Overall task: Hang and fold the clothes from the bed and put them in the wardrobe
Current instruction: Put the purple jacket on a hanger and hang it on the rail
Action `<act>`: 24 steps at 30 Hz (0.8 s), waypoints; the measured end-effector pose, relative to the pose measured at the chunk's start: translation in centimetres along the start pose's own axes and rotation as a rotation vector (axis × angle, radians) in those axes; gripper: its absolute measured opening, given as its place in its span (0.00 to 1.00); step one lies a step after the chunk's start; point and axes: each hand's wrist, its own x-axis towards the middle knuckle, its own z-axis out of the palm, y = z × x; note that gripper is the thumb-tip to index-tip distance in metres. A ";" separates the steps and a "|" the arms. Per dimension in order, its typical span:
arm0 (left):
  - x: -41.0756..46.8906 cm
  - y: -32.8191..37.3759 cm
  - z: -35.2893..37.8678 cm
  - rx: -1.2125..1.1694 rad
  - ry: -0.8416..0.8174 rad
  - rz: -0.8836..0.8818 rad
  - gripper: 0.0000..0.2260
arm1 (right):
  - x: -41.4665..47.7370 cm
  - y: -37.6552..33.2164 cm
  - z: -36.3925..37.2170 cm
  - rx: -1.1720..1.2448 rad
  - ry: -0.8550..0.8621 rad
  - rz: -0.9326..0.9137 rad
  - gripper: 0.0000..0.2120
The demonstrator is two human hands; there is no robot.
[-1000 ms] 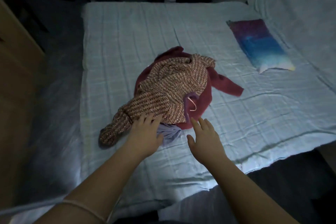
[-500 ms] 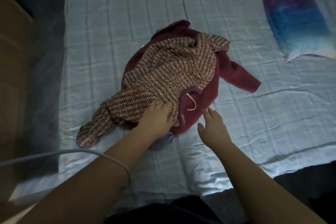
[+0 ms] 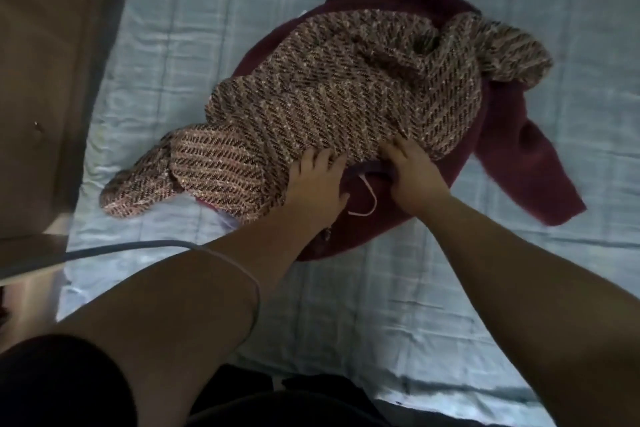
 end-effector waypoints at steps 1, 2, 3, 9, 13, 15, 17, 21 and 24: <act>0.4 -0.1 0.2 0.024 0.003 -0.014 0.35 | 1.0 0.3 0.0 -0.045 -0.036 -0.056 0.36; 0.7 -0.2 0.4 0.043 0.008 -0.024 0.35 | 1.9 0.4 0.1 -0.080 -0.070 -0.103 0.37; 1.1 -0.4 0.7 0.056 0.012 -0.033 0.35 | 2.7 0.5 0.2 -0.103 -0.086 -0.142 0.37; 2.7 -0.6 1.2 0.063 -0.019 -0.045 0.32 | 4.8 0.7 0.7 -0.178 0.079 -0.198 0.22; 2.2 -0.8 0.9 0.060 0.003 -0.027 0.28 | 4.8 0.0 -0.2 -0.194 0.114 -0.189 0.13; 1.5 -0.8 0.6 0.070 0.032 -0.018 0.27 | 3.4 -0.4 -0.5 -0.191 0.096 -0.175 0.14; 0.8 -0.8 0.1 0.063 0.093 0.005 0.25 | 1.2 -0.6 -0.8 -0.163 0.113 -0.163 0.16; -1.3 -1.6 -1.8 -0.016 0.257 0.090 0.17 | -3.8 -1.5 -2.2 -0.070 0.266 -0.142 0.16; -3.6 -2.3 -4.1 -0.071 0.323 0.154 0.13 | -7.2 -3.3 -3.8 0.030 0.386 -0.142 0.14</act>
